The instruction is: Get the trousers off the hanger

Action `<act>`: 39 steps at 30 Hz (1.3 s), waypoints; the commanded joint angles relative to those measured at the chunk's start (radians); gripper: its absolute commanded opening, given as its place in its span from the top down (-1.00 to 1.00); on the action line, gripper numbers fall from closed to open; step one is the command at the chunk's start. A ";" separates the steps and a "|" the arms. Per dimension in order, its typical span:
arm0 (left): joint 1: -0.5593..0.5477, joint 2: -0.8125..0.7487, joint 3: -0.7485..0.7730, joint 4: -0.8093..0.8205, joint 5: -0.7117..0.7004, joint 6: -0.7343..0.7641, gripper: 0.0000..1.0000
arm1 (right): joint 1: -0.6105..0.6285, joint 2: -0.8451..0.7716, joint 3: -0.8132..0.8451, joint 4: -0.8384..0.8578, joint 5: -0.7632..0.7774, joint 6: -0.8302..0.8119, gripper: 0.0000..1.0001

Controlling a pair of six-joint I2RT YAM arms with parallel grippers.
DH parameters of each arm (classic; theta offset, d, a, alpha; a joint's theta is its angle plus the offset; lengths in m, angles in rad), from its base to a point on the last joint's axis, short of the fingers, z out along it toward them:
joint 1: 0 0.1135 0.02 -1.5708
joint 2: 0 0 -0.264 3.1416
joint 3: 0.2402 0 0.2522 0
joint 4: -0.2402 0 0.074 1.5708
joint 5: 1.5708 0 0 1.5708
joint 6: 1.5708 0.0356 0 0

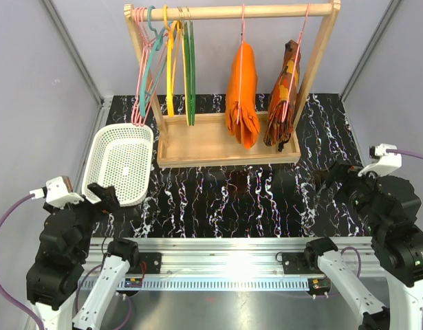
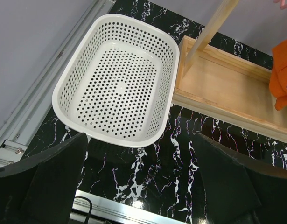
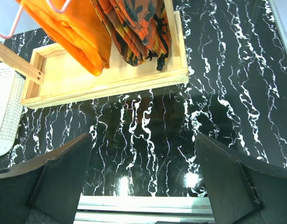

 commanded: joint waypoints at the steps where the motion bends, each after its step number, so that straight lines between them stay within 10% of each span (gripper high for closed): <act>1: -0.004 -0.002 -0.005 0.067 0.037 0.012 -0.98 | 0.008 0.032 0.046 0.075 -0.076 -0.032 -0.99; 13: -0.004 0.044 0.028 0.082 0.164 -0.002 -0.98 | 0.008 0.374 0.368 0.249 -0.479 0.030 -0.99; 23: -0.004 0.038 0.075 0.055 0.225 -0.016 -0.98 | 0.016 0.825 0.862 0.158 -0.467 0.044 -0.99; 39: -0.004 0.073 0.130 0.023 0.345 -0.020 -0.98 | 0.403 1.205 1.125 0.106 0.391 -0.146 -0.88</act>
